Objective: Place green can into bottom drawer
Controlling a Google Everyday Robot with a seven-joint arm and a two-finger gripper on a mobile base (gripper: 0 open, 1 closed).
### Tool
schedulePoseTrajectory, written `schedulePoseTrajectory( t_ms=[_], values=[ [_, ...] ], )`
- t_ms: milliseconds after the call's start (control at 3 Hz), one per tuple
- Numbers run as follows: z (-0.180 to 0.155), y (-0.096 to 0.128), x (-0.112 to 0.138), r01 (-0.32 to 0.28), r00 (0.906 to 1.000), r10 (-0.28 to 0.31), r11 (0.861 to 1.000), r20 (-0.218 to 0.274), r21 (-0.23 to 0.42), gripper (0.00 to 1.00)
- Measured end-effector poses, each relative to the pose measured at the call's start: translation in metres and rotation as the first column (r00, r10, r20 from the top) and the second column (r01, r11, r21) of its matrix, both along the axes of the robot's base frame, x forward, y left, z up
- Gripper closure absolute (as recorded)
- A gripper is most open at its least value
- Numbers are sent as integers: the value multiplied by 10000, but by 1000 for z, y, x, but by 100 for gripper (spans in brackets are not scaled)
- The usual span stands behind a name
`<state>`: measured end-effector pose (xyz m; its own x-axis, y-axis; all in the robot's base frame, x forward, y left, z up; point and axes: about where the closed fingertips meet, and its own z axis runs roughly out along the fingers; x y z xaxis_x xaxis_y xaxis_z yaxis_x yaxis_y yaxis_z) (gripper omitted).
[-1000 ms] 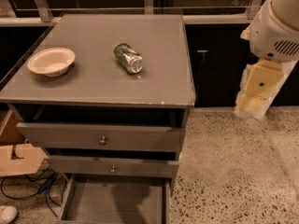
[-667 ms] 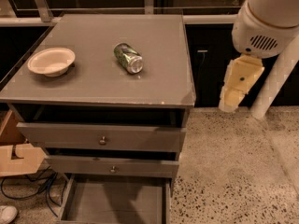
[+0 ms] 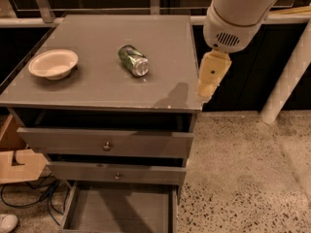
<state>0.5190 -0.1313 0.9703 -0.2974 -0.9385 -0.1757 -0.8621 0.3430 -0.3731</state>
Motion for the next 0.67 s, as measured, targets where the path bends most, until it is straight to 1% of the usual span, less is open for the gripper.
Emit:
schedulePoseTrajectory(
  t_ms=[333, 667],
  values=[
    [0, 1, -1, 19, 10000, -19, 10000, 26, -3, 0],
    [-4, 23, 8, 388, 9991, -391, 9991, 154, 177, 0]
  ],
)
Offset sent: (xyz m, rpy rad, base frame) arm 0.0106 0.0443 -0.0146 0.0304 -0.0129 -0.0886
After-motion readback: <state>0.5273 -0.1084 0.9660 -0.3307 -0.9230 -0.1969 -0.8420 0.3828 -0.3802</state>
